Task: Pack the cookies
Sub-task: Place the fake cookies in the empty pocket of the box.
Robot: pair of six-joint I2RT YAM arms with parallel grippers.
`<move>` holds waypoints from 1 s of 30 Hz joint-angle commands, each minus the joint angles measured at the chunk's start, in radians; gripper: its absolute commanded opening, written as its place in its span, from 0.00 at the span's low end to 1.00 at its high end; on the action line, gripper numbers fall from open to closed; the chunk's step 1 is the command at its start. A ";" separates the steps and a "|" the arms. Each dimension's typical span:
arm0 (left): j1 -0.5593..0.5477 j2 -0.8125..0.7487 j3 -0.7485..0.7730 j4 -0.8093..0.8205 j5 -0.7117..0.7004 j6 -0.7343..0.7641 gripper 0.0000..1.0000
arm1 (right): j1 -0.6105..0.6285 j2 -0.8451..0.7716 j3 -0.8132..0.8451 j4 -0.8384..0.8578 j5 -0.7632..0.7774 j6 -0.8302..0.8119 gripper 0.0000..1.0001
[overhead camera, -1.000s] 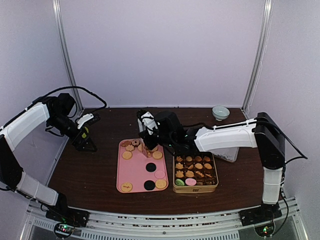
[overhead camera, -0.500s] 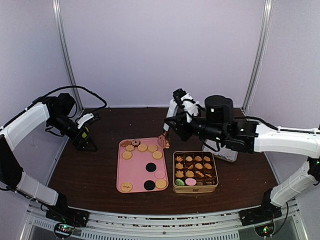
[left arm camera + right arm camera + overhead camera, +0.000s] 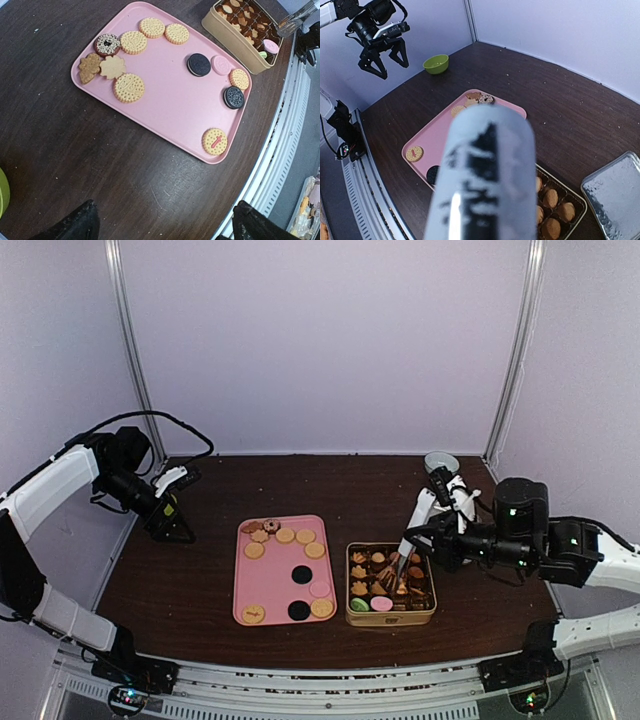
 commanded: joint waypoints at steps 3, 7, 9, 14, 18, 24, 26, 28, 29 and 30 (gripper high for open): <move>0.008 -0.001 0.022 -0.014 0.025 0.011 0.95 | 0.002 -0.045 -0.035 -0.066 0.014 0.047 0.03; 0.008 -0.002 0.022 -0.020 0.024 0.013 0.96 | 0.001 -0.036 -0.040 -0.066 0.017 0.040 0.06; 0.008 -0.001 0.023 -0.021 0.023 0.014 0.96 | 0.002 -0.026 -0.041 -0.065 0.023 0.032 0.10; 0.009 0.002 0.028 -0.025 0.026 0.018 0.95 | 0.002 -0.022 -0.042 -0.050 0.041 0.018 0.21; 0.008 0.007 0.032 -0.029 0.029 0.022 0.96 | 0.001 -0.020 -0.031 -0.045 0.056 0.002 0.25; 0.008 0.010 0.034 -0.029 0.036 0.020 0.95 | 0.001 -0.019 -0.017 -0.050 0.070 -0.016 0.30; 0.008 0.010 0.034 -0.030 0.036 0.021 0.96 | 0.002 -0.020 -0.015 -0.049 0.072 -0.016 0.30; 0.008 0.010 0.034 -0.031 0.036 0.020 0.96 | 0.001 -0.022 -0.017 -0.047 0.066 -0.016 0.30; 0.008 0.010 0.034 -0.032 0.036 0.020 0.95 | 0.001 -0.022 -0.017 -0.046 0.066 -0.015 0.31; 0.008 0.010 0.034 -0.033 0.037 0.021 0.95 | 0.001 -0.023 -0.014 -0.046 0.066 -0.016 0.30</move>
